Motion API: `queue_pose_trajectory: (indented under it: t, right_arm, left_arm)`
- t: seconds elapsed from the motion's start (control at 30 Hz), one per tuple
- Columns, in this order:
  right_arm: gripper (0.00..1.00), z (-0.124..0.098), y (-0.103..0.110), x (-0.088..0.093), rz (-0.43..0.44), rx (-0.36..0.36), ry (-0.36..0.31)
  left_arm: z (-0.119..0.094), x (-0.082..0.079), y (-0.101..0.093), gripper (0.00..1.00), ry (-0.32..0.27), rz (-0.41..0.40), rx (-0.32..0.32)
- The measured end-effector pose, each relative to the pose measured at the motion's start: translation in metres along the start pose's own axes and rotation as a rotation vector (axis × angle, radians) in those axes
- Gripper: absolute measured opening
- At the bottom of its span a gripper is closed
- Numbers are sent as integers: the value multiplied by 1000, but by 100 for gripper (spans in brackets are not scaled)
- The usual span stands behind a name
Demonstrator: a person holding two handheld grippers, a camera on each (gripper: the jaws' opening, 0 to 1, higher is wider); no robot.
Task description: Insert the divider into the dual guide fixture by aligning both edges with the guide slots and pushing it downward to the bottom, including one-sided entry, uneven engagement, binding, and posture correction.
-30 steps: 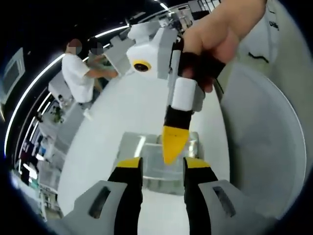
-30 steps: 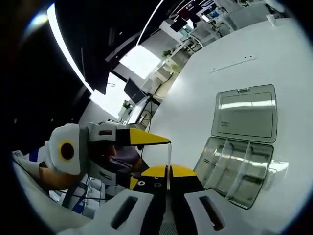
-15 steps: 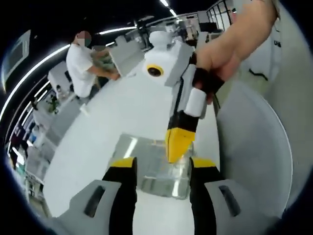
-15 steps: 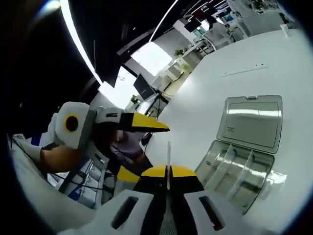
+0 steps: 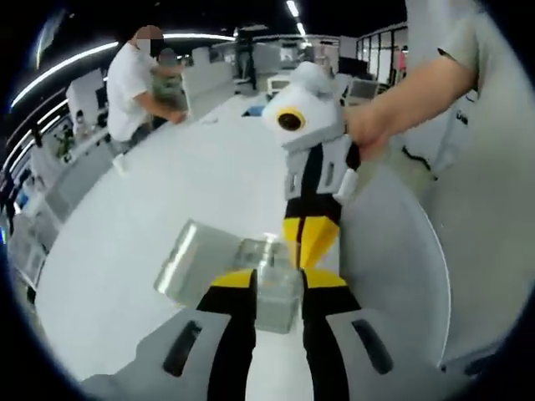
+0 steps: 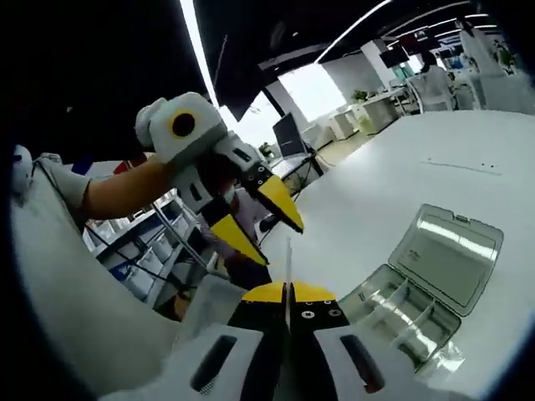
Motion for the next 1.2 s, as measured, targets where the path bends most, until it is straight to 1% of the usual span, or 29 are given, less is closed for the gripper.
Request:
queue_pose_trajectory:
  t: [0.03, 0.07, 0.13, 0.2, 0.23, 0.27, 0.33, 0.37, 0.43, 0.6, 0.67, 0.9, 1.0, 1.2]
  right_arm:
    - [0, 0, 0, 0, -21, -2, 6]
    - [0, 0, 0, 0, -36, -6, 23]
    - [0, 0, 2, -1, -89, -23, 22]
    - [0, -1, 3, -2, -102, -20, 25]
    - [0, -1, 4, -2, -120, -29, 23]
    - [0, -1, 5, -3, -138, -38, 15]
    - [0, -1, 6, -3, -165, -40, 28]
    - [0, 0, 7, -3, -176, -47, 28]
    - [0, 0, 8, -2, -213, -52, 41]
    - [0, 0, 10, 0, -235, -63, 45]
    - [0, 0, 11, 2, -274, -73, 51]
    - [0, -1, 15, 4, -298, -97, 39]
    - [0, -1, 17, 5, -310, -113, 38]
    - [0, -1, 18, 8, -295, -125, 21]
  left_arm:
    - [0, -1, 0, 13, 1, -6, 3]
    - [1, -2, 0, 13, 9, -25, 21]
    - [2, -4, -1, 10, 26, -20, 35]
    - [2, -4, -4, 8, 47, -35, 64]
    - [3, -4, -5, 8, 62, -46, 80]
    - [4, -5, -5, 7, 66, -42, 83]
    - [6, -3, -7, 7, 93, -32, 89]
    - [6, -3, -7, 5, 97, -32, 89]
    - [6, -2, -7, 3, 109, -37, 97]
    - [8, -1, -11, 2, 131, -58, 118]
    - [8, 0, -12, 1, 144, -70, 134]
    - [9, 0, -15, 0, 179, -113, 178]
    - [9, -2, -16, 0, 209, -137, 200]
    - [12, -5, -19, 0, 248, -148, 209]
Point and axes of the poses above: the point that each gripper's makers call its tool centre point, and the gripper's own axes: z roughly forward along the fingers, y roughly to its left, x roughly out of its underside, the point moved 10 cm from there along -z, roughly backward along the fingers, and after that the axes turned 11 degrees about -z, right-handed, at the moved point
